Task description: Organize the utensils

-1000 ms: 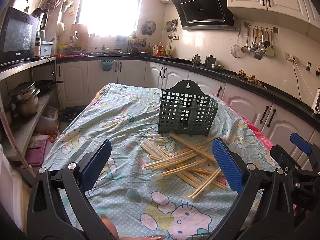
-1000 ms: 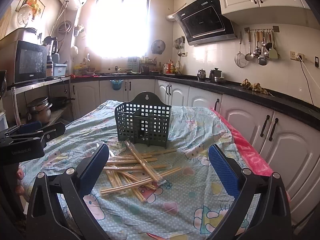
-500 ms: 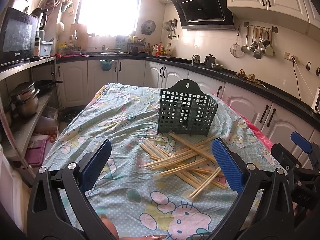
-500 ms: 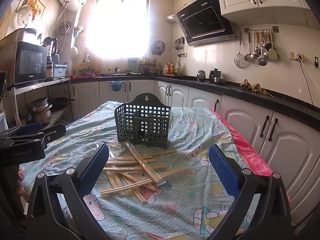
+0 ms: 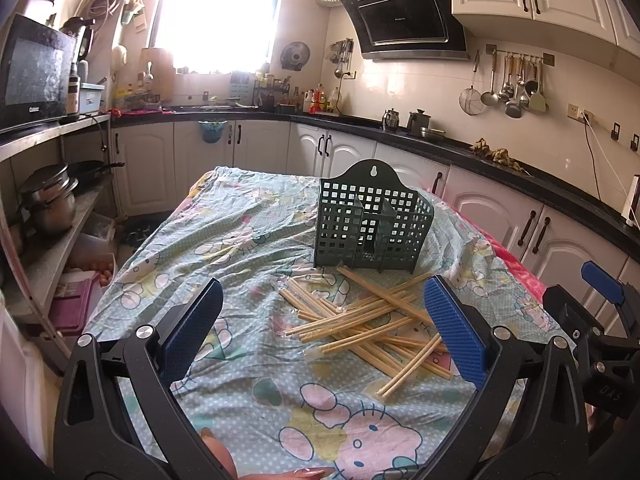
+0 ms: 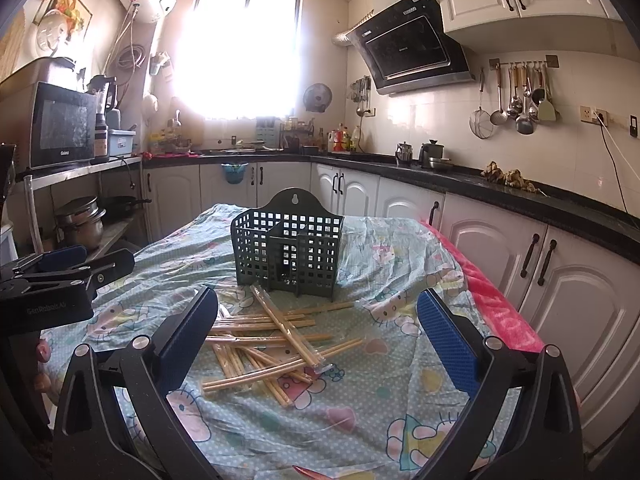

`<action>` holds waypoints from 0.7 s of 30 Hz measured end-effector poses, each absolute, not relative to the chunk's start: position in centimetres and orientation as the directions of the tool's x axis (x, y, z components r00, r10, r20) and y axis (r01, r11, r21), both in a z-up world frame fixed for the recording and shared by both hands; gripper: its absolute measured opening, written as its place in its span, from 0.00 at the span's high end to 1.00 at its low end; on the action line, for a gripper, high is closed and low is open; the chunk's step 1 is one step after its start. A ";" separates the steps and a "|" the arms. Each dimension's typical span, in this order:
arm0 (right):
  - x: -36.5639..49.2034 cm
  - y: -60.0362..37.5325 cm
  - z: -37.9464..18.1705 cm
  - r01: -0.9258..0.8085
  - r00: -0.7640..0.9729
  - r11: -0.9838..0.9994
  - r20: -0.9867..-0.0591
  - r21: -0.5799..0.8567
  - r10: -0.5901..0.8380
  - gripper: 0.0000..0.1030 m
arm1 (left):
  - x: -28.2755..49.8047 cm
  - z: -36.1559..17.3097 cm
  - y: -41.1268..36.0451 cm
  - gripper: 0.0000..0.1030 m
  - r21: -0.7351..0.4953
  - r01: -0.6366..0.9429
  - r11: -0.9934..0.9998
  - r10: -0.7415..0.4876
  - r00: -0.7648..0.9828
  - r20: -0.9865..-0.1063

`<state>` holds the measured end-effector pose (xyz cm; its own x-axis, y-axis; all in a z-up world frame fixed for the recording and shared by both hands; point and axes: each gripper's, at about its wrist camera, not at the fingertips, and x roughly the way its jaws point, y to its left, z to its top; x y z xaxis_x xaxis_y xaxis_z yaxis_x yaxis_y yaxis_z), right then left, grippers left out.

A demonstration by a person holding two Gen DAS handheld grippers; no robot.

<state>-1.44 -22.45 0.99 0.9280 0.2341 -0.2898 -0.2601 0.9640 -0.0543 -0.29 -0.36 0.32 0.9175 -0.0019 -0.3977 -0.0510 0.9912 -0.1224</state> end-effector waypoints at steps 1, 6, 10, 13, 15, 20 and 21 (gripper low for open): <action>-1.4 -22.4 0.9 -0.263 0.927 0.963 -0.290 -0.055 0.236 0.06 | -0.3 0.3 -0.4 0.10 -0.123 -0.052 0.991 -0.002 0.917 -0.398; -1.1 -22.1 0.9 -0.302 0.912 0.952 -0.305 -0.053 0.273 0.06 | 0.0 0.3 0.1 0.10 -0.138 -0.060 0.989 -0.003 0.909 -0.416; -0.8 -21.5 0.8 -0.345 0.896 0.937 -0.317 -0.053 0.312 0.06 | 0.6 0.1 1.5 0.10 -0.161 -0.081 0.984 0.003 0.899 -0.437; -0.3 -20.9 0.9 -0.371 0.885 0.926 -0.329 -0.065 0.331 0.06 | 1.0 0.0 2.6 0.10 -0.172 -0.099 0.980 0.011 0.893 -0.450; 0.3 -20.6 0.9 -0.391 0.872 0.919 -0.346 -0.061 0.347 0.06 | 1.4 0.0 3.5 0.10 -0.183 -0.114 0.976 0.017 0.887 -0.462; 1.6 -19.9 1.1 -0.423 0.846 0.905 -0.378 -0.046 0.376 0.06 | 1.9 0.0 5.5 0.10 -0.209 -0.149 0.966 0.030 0.876 -0.482; 1.8 -19.7 1.2 -0.428 0.842 0.903 -0.381 -0.043 0.381 0.06 | 2.0 0.0 5.9 0.10 -0.216 -0.156 0.964 0.032 0.873 -0.486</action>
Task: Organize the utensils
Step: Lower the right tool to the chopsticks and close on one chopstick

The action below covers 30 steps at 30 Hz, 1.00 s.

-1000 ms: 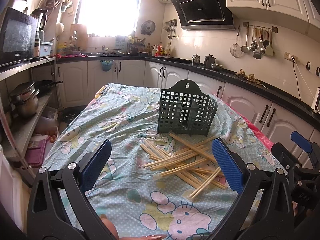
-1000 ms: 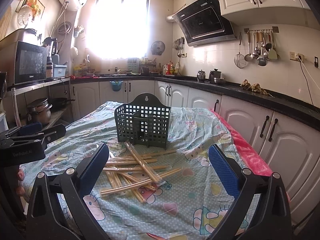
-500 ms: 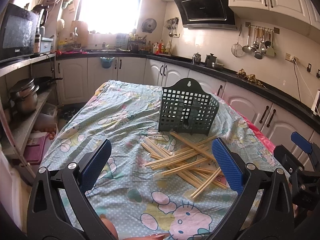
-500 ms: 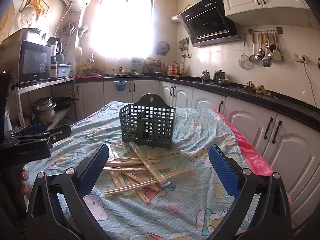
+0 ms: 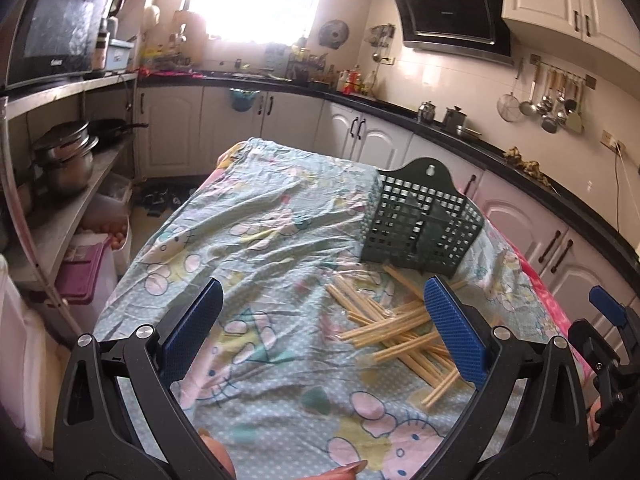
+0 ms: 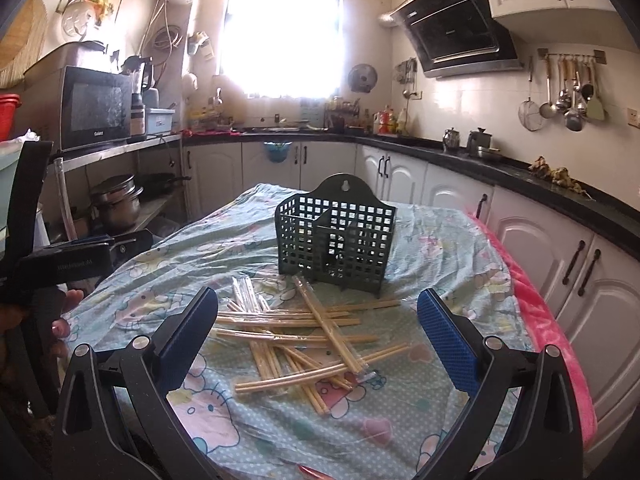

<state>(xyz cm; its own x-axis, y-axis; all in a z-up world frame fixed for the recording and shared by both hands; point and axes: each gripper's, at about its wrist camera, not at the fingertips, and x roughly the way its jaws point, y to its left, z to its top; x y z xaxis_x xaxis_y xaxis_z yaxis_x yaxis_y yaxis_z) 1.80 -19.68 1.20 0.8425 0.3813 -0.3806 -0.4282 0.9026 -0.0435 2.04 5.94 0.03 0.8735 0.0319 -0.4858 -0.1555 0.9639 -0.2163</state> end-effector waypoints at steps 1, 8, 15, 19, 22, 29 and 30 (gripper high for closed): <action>2.1 -19.5 1.3 -0.434 0.839 0.900 -0.383 -0.040 0.388 0.06 | 2.1 0.1 6.3 0.10 -0.222 -0.163 0.961 0.035 0.872 -0.489; 4.1 -18.1 2.1 -0.479 0.808 0.877 -0.409 -0.036 0.424 0.06 | 3.0 0.0 8.6 0.10 -0.247 -0.190 0.950 0.037 0.856 -0.516; 7.0 -17.0 2.5 -0.504 0.784 0.863 -0.439 -0.038 0.438 0.06 | 4.3 -1.4 9.5 0.10 -0.283 -0.146 0.948 -0.038 0.832 -0.554; 8.9 -16.4 2.4 -0.513 0.776 0.857 -0.457 -0.056 0.435 0.06 | 5.1 -2.6 9.4 0.10 -0.302 -0.117 0.946 -0.084 0.812 -0.578; 10.3 -16.1 2.3 -0.519 0.768 0.852 -0.473 -0.065 0.432 0.06 | 5.7 -3.4 9.2 0.10 -0.319 -0.098 0.943 -0.118 0.796 -0.594; 13.6 -14.8 1.1 -0.544 0.735 0.834 -0.535 -0.098 0.417 0.10 | 6.9 -4.9 8.9 0.16 -0.364 -0.064 0.929 -0.193 0.755 -0.626; 14.1 -14.6 0.8 -0.550 0.726 0.830 -0.546 -0.096 0.418 0.13 | 7.0 -5.2 8.9 0.17 -0.374 -0.056 0.926 -0.209 0.749 -0.629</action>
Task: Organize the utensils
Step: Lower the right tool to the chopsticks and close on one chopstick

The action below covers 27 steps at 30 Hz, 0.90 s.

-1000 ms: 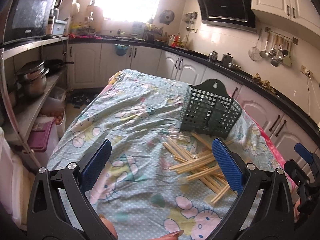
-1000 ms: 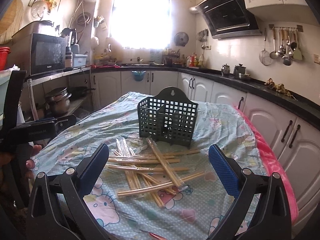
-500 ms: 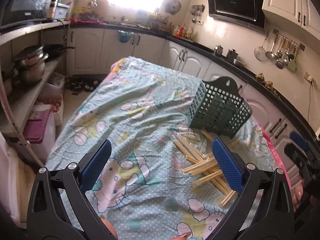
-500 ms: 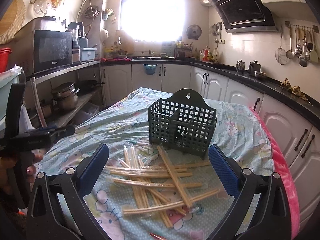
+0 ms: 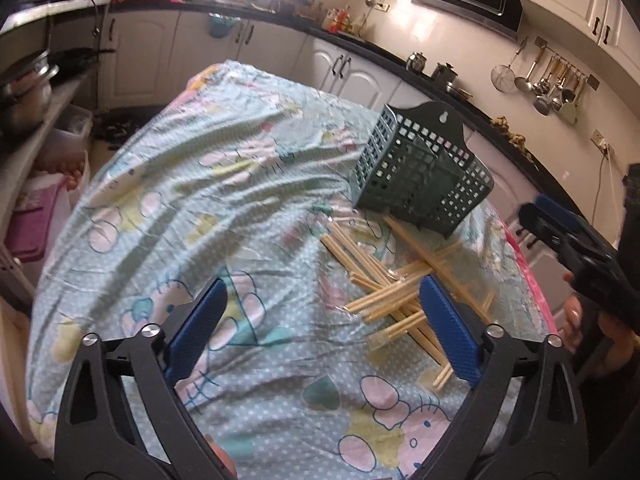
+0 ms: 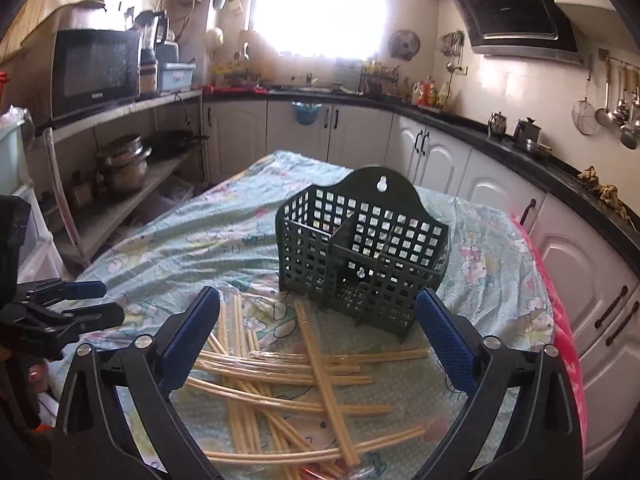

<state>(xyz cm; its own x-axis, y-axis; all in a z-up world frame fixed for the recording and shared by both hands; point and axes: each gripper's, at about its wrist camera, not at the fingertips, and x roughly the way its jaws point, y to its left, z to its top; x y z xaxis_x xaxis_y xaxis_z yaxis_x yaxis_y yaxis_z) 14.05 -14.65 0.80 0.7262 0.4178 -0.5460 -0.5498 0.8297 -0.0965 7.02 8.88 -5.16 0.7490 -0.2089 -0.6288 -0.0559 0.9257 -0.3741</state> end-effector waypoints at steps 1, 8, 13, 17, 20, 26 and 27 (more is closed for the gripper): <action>14.5 -14.4 0.4 -0.556 0.715 0.826 -0.562 -0.097 0.415 0.19 | 7.1 -5.3 8.9 0.20 -0.382 -0.050 0.923 -0.221 0.744 -0.630; 17.6 -12.4 -3.0 -0.593 0.639 0.797 -0.667 -0.112 0.382 0.35 | 8.0 -6.7 8.1 0.32 -0.432 -0.015 0.902 -0.299 0.700 -0.649; 19.2 -11.3 -4.8 -0.613 0.599 0.782 -0.709 -0.108 0.372 0.42 | 8.7 -7.7 7.5 0.36 -0.475 -0.001 0.880 -0.354 0.665 -0.657; 20.5 -10.5 -6.1 -0.625 0.573 0.773 -0.737 -0.111 0.357 0.46 | 9.2 -8.5 7.2 0.41 -0.496 0.003 0.868 -0.382 0.643 -0.664; 21.5 -10.2 -6.8 -0.630 0.548 0.771 -0.758 -0.097 0.353 0.49 | 9.6 -9.0 7.2 0.43 -0.529 0.008 0.848 -0.417 0.626 -0.659; 22.7 -9.6 -7.6 -0.641 0.515 0.763 -0.782 -0.078 0.353 0.54 | 10.6 -10.2 7.7 0.51 -0.594 -0.015 0.804 -0.469 0.598 -0.650; 22.9 -9.4 -7.6 -0.646 0.508 0.760 -0.785 -0.075 0.355 0.55 | 10.7 -10.4 7.8 0.51 -0.604 -0.018 0.796 -0.477 0.595 -0.647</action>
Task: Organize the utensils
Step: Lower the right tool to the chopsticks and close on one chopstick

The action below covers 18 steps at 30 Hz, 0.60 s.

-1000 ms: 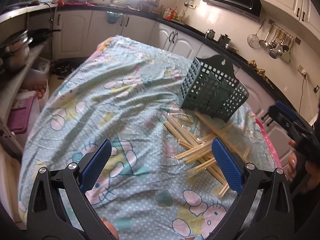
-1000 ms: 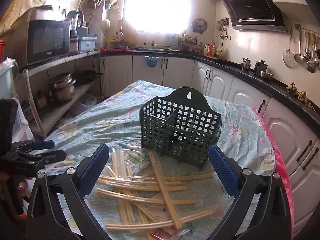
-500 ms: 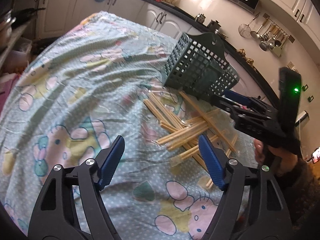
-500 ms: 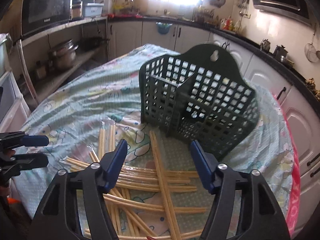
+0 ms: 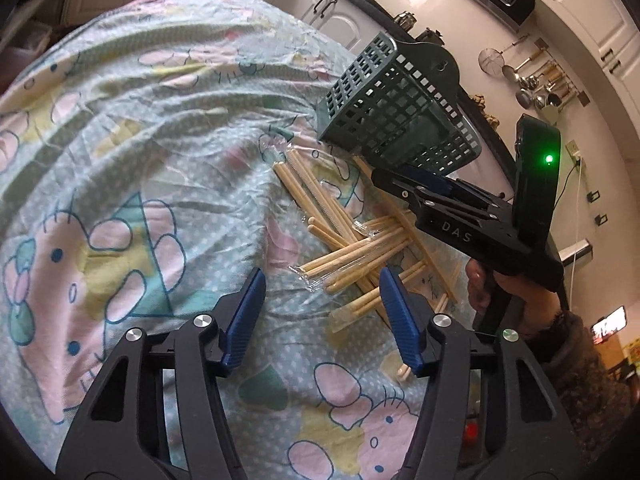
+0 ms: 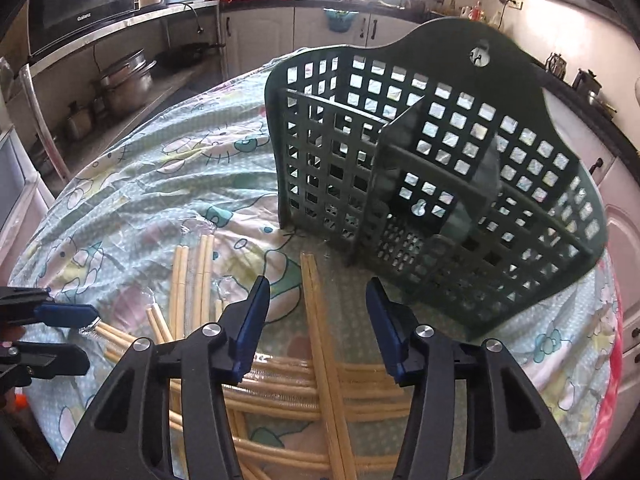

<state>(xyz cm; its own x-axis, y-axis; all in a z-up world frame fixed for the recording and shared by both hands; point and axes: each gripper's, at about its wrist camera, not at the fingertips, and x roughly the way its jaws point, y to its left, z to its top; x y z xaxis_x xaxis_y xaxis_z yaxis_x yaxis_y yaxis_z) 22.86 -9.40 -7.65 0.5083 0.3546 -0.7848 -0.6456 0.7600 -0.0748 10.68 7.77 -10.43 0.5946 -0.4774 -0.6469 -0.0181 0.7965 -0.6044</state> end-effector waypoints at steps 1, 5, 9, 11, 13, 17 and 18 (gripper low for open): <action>23.0 -9.3 -7.7 -0.650 0.502 0.757 -0.787 -0.072 0.357 0.56 | 10.8 -10.6 7.8 0.54 -0.615 -0.021 0.788 -0.486 0.592 -0.643; 23.8 -9.0 -8.2 -0.649 0.476 0.760 -0.801 -0.042 0.362 0.60 | 11.2 -11.1 8.2 0.62 -0.662 -0.039 0.748 -0.521 0.583 -0.624; 24.6 -8.6 -8.7 -0.645 0.457 0.764 -0.813 -0.024 0.360 0.63 | 11.4 -11.0 8.3 0.69 -0.678 -0.036 0.734 -0.534 0.586 -0.610; 24.9 -8.4 -8.9 -0.649 0.449 0.761 -0.819 -0.025 0.356 0.66 | 11.6 -11.0 8.4 0.74 -0.692 -0.037 0.721 -0.544 0.587 -0.599; 25.1 -8.1 -9.0 -0.653 0.442 0.757 -0.825 -0.027 0.352 0.69 | 11.7 -10.9 8.3 0.76 -0.690 -0.035 0.723 -0.545 0.585 -0.601; 25.4 -7.5 -9.2 -0.658 0.432 0.752 -0.831 -0.025 0.350 0.79 | 11.6 -10.9 8.3 0.83 -0.689 -0.034 0.724 -0.547 0.581 -0.603; 25.4 -7.4 -9.1 -0.659 0.431 0.752 -0.831 -0.024 0.351 0.81 | 11.6 -11.0 8.3 0.85 -0.687 -0.032 0.726 -0.547 0.579 -0.605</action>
<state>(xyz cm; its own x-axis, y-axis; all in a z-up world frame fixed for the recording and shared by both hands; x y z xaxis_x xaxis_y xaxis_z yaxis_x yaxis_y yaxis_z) 25.43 -7.41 -9.15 0.4314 0.3514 -0.8309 -0.6592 0.7516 -0.0244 11.64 8.35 -10.97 0.5792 -0.5469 -0.6045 -0.0324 0.7255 -0.6874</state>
